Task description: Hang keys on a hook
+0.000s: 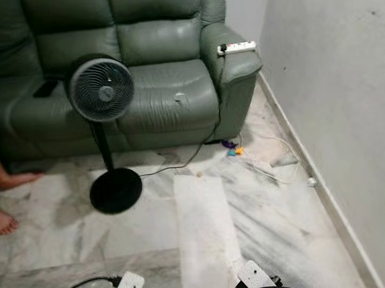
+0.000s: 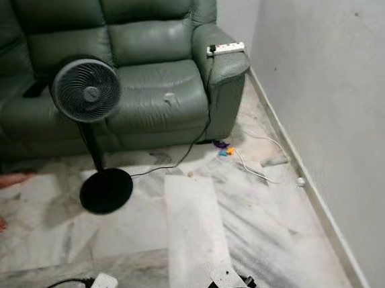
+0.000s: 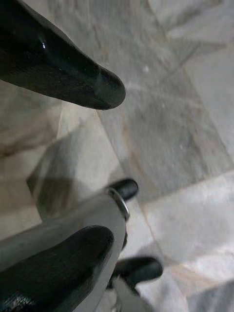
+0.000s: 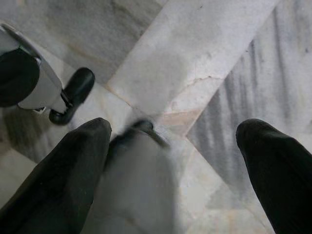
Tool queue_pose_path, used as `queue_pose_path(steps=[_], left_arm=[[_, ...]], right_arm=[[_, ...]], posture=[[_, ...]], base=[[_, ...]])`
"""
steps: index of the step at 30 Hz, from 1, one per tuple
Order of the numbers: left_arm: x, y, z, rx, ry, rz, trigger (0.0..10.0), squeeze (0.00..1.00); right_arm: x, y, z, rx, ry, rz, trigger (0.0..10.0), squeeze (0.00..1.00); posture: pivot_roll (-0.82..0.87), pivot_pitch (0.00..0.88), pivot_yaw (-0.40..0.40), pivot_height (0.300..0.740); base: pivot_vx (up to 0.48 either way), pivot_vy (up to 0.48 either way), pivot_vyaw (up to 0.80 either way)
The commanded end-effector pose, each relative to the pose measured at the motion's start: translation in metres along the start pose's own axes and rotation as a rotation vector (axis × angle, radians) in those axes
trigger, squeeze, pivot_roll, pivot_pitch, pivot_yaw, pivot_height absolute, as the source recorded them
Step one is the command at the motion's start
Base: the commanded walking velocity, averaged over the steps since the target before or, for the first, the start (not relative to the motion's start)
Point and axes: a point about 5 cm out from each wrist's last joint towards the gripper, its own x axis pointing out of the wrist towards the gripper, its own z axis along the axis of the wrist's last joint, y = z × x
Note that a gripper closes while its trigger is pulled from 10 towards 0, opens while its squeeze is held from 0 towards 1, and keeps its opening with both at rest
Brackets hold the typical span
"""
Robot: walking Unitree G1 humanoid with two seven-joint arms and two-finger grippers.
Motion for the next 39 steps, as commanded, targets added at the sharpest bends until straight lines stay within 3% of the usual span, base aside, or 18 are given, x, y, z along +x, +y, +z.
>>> queue_pose_path(steps=[1, 7, 15, 39], left_arm=[[0.0014, -0.0078, -0.0008, 0.011, 0.005, -0.019, 10.0, 0.00], [0.0014, -0.0074, 0.0011, -0.005, -0.010, -0.019, 10.0, 0.00], [0.0015, -0.0081, 0.0023, -0.024, -0.018, -0.034, 10.0, 0.00], [0.0016, -0.0064, 0.0048, 0.001, -0.012, -0.046, 10.0, 0.00]], right_arm=[[-0.0024, -0.0042, -0.0096, 0.004, 0.031, -0.013, 10.0, 0.00], [-0.0022, -0.0044, -0.0089, 0.059, 0.023, -0.027, 10.0, 0.00], [-0.0021, -0.0040, -0.0088, 0.034, 0.027, -0.019, 10.0, 0.00], [-0.0020, -0.0036, -0.0084, 0.024, 0.026, -0.018, 10.0, 0.00]], posture=[[-0.03, 0.055, -0.009, 0.740], [-0.03, 0.060, -0.005, 0.740], [-0.03, 0.063, -0.007, 0.740], [-0.03, 0.058, 0.002, 0.740]], base=[[0.000, 0.000, 0.00], [0.000, 0.000, 0.00], [0.000, 0.000, 0.00], [0.276, 0.000, 0.00]])
